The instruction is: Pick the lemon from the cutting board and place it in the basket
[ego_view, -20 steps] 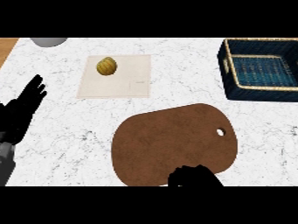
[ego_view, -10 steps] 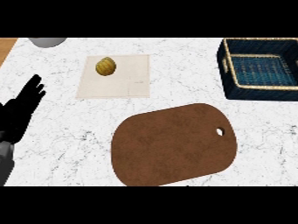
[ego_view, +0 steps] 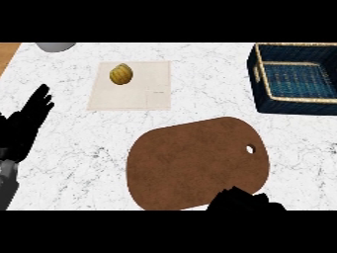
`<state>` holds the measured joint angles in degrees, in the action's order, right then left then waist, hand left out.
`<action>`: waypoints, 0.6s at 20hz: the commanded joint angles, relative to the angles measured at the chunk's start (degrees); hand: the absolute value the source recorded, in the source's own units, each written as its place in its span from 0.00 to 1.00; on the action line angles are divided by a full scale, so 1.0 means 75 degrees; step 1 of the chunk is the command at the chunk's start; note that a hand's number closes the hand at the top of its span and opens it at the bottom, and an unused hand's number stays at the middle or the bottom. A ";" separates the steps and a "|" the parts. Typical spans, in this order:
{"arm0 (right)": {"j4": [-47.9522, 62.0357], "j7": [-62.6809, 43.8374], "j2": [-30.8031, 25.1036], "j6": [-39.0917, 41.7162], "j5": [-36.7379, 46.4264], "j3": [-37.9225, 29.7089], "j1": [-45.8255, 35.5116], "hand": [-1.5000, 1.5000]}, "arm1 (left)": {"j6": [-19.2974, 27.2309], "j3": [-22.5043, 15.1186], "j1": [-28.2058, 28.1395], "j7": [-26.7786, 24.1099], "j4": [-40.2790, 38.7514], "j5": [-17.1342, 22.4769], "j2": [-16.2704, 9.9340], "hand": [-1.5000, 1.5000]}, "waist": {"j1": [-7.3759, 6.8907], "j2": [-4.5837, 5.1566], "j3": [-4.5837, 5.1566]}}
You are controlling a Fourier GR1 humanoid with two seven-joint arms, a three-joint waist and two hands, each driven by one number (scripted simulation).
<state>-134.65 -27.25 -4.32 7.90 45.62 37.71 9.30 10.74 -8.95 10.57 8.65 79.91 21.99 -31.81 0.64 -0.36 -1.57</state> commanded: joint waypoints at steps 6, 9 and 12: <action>-0.1186 -0.2217 0.0568 0.1171 -0.0224 -0.1593 -0.2558 1.00 | -0.0188 0.0128 0.0224 -0.0173 -0.0484 0.0109 0.0136 0.50 | -0.0035 0.0072 0.0238; -0.0701 -0.2605 0.0575 0.1260 -0.0504 -0.2664 -0.3814 1.00 | -0.0138 0.0095 0.0011 -0.0187 -0.0053 0.0120 0.0051 0.50 | -0.0174 0.0049 0.0226; -0.0358 -0.3191 0.0576 0.1579 -0.0721 -0.3568 -0.4959 1.00 | 0.0159 -0.0097 0.0384 0.0064 -0.0250 -0.0084 0.0232 0.50 | -0.0068 0.0048 0.0223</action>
<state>-133.62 -44.91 0.01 16.22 45.13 18.64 -18.96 11.15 -9.99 11.97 8.14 78.92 21.63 -31.69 -0.10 -0.23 -1.47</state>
